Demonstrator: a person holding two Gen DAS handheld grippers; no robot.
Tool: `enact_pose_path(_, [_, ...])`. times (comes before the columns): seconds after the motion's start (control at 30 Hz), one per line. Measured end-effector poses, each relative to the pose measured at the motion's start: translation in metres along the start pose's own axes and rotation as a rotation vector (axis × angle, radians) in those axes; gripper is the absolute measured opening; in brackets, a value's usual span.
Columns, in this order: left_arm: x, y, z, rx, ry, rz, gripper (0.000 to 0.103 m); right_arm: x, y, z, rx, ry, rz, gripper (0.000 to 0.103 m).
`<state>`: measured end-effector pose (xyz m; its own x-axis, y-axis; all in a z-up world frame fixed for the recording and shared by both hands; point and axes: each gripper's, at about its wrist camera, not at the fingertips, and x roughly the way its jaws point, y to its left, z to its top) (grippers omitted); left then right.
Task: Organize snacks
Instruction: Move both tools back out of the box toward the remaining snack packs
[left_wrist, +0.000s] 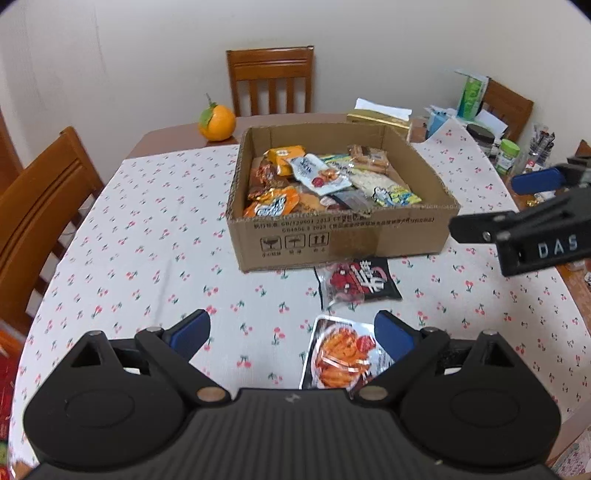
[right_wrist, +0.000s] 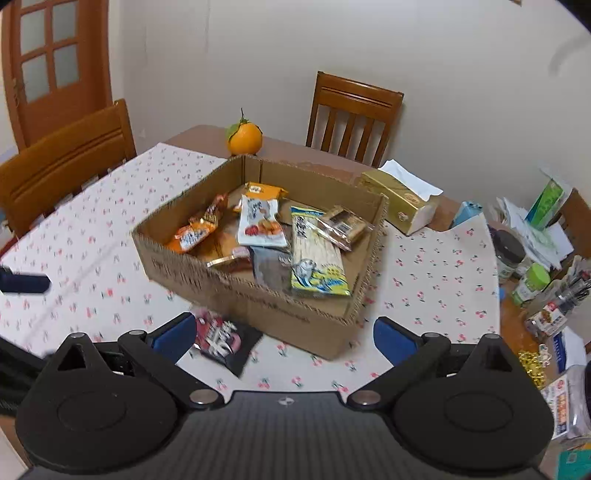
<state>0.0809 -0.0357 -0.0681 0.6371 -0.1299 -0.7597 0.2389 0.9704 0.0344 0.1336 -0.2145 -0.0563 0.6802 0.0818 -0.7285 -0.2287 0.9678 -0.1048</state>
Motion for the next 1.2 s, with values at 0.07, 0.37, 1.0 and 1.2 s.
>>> enact_pose_path(0.07, [-0.002,-0.002,-0.002,-0.006,0.021,0.033,0.095,-0.002,-0.003,-0.008,-0.006,0.004,0.012,0.103])
enact_pose_path(0.37, [-0.004,-0.002,-0.017,0.028,0.067,0.055,0.095,0.005,-0.005,-0.046,-0.012,0.058,0.028,0.103])
enact_pose_path(1.0, [0.036,0.088,-0.025,0.072,0.094,-0.088,0.095,0.076,0.079,-0.056,0.011,0.204,0.216,0.103])
enact_pose_path(1.2, [0.034,0.099,-0.029,0.047,0.090,-0.093,0.095,0.099,0.091,-0.045,-0.045,0.260,0.278,0.103])
